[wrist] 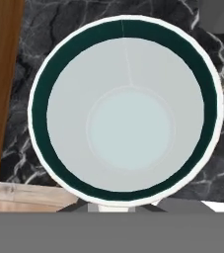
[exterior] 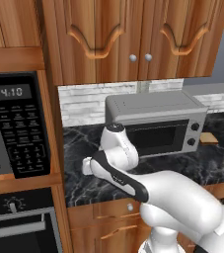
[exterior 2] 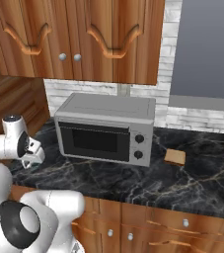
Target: Pick the mug from the counter and place it inside the microwave. Then close the microwave.
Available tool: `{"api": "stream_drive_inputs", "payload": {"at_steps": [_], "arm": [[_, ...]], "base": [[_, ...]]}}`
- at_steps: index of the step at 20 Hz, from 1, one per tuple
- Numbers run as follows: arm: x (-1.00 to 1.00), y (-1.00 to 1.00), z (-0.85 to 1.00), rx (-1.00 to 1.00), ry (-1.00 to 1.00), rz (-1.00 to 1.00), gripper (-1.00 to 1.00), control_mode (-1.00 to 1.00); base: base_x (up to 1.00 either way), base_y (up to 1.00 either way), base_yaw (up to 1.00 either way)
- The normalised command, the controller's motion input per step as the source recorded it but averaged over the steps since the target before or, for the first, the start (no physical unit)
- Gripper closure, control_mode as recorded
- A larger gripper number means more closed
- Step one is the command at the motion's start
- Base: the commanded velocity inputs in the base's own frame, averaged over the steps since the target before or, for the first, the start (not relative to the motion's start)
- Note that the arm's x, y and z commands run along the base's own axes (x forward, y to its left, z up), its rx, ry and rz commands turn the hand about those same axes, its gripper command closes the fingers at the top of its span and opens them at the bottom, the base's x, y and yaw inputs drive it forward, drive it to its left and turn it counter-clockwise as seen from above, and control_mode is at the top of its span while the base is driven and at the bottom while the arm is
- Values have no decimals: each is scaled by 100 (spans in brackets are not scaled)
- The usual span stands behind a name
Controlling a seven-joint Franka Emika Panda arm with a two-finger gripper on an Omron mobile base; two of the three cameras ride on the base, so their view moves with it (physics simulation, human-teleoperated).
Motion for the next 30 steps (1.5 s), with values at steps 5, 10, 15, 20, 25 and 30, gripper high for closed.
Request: {"api": "stream_drive_inputs", "payload": {"at_steps": [5, 10, 15, 20, 25, 30], "arm": [[-32, -38, 44, -1, 0, 8, 100, -100], [-28, -43, 33, -3, 1, 6, 100, -100], [-30, -51, 35, -6, 1, 1, 100, -100], [-24, -56, 36, -6, 0, 0, 100, -100], [-23, -59, 29, -4, 0, 0, 100, -100], [-24, -52, 27, 0, 0, 0, 100, -100]], "base": [[0, 0, 0], [0, 0, 0], [0, 0, 0], [0, 0, 0], [0, 0, 0], [0, 0, 0]]}}
